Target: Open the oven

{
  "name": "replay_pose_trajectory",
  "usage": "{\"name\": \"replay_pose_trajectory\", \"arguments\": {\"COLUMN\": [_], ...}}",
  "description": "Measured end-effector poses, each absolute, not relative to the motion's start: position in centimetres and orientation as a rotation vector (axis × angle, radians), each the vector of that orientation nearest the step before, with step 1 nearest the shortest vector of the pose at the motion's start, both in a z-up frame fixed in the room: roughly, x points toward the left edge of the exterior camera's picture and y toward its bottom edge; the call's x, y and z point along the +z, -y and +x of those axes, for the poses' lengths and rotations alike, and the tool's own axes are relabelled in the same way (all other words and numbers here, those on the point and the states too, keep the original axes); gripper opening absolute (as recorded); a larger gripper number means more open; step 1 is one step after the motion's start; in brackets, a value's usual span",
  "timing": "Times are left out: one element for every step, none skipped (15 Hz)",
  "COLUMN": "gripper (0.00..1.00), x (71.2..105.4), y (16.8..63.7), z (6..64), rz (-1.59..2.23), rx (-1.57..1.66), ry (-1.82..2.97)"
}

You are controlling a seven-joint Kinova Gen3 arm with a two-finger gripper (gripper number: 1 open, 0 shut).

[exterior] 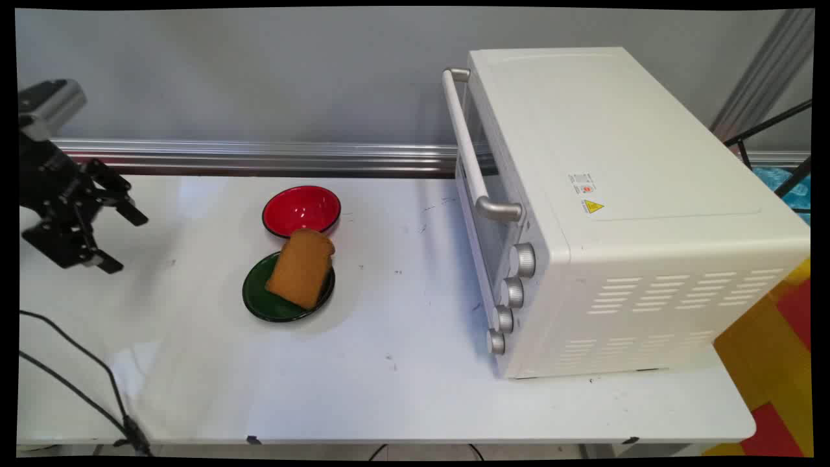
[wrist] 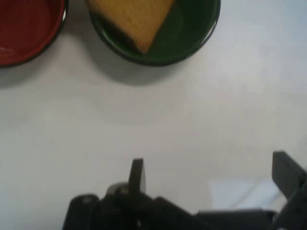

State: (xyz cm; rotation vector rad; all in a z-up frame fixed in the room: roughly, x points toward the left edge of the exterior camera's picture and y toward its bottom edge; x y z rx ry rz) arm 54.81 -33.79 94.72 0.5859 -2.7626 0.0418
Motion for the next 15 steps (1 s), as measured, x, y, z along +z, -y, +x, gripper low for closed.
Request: {"name": "replay_pose_trajectory", "arguments": {"gripper": [1.00, 1.00, 1.00, 1.00, 1.00, 1.00, 1.00, 1.00, 1.00, 1.00, 1.00, 1.00, 1.00, 1.00, 1.00], "x": [94.4, 94.2, 94.2, 94.2, 94.3, 94.5, 94.8, 95.2, 95.6, 96.1, 96.7, 97.4, 98.1, 98.8, 99.6], "y": [34.1, 34.4, 34.9, 35.4, 36.1, 36.9, 37.8, 38.6, 39.4, 40.2, 41.2, 42.3, 43.0, 43.9, 44.8], "z": [54.1, 53.4, 52.4, 51.3, 50.2, 48.8, 47.4, 46.1, 44.9, 43.6, 42.0, 40.4, 39.0, 37.6, 36.2], "rz": [0.584, 0.586, 0.593, 0.603, 0.611, 0.621, 0.630, 0.633, 0.630, 0.623, 0.614, 0.603, 0.594, 0.584, 0.577], "rx": [0.043, 0.047, 0.055, 0.066, 0.078, 0.094, 0.111, 0.127, 0.142, 0.156, 0.175, 0.195, 0.210, 0.229, 0.250], "ry": [2.755, 2.743, 2.723, 2.703, 2.682, 2.657, 2.635, 2.615, 2.601, 2.590, 2.576, 2.561, 2.549, 2.533, 2.515]}}
